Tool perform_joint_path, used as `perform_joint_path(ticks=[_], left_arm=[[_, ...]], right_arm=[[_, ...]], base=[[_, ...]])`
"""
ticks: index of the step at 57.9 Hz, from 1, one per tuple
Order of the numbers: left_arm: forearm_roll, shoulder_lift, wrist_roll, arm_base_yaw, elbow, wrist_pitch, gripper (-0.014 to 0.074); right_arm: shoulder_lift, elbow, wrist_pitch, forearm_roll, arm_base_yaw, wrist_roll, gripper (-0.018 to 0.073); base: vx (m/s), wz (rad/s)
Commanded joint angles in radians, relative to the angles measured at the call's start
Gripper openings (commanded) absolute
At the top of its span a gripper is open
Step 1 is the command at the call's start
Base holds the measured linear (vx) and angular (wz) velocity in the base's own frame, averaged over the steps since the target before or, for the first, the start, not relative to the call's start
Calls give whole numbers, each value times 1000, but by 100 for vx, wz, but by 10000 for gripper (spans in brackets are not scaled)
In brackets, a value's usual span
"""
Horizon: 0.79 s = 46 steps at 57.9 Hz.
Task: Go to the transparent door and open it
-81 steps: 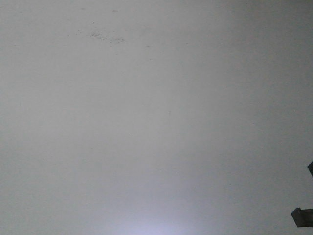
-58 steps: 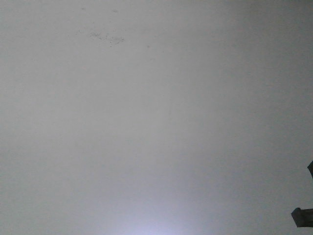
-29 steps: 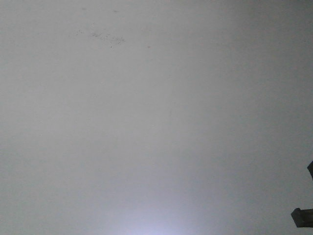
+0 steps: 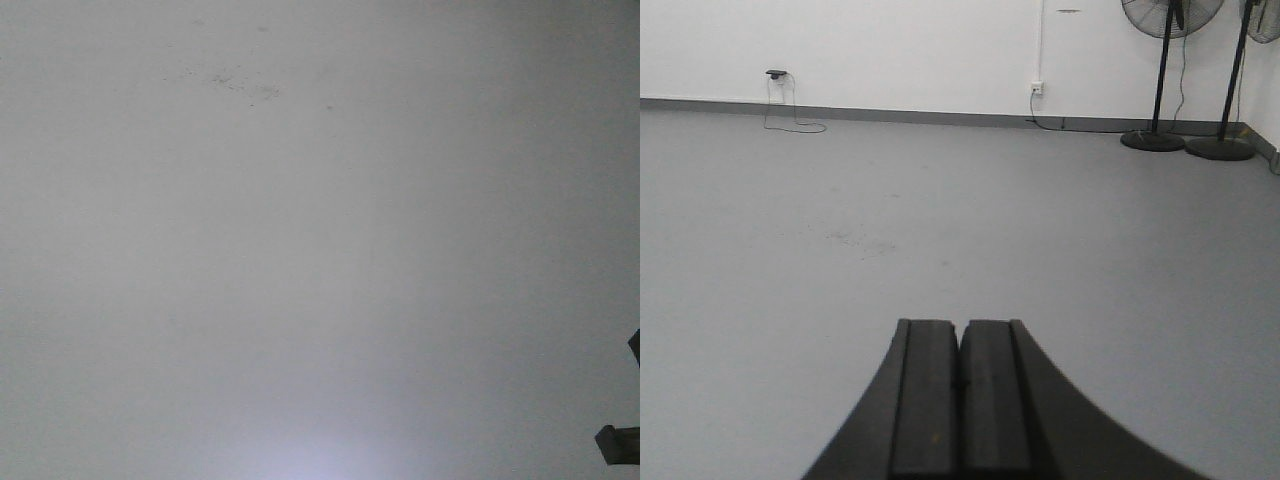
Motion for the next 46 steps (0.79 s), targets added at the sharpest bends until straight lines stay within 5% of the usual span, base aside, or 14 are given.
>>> perform_joint_path(ticks=[1, 46], left_arm=[[-12, -6, -3, -1, 8, -83, 3], [-12, -6, -3, -1, 8, -83, 3]], right_arm=[[-16, 4, -79, 0, -7, 0, -4], [-16, 4, -79, 0, -7, 0, -4]], base=[[31, 17], [41, 25]])
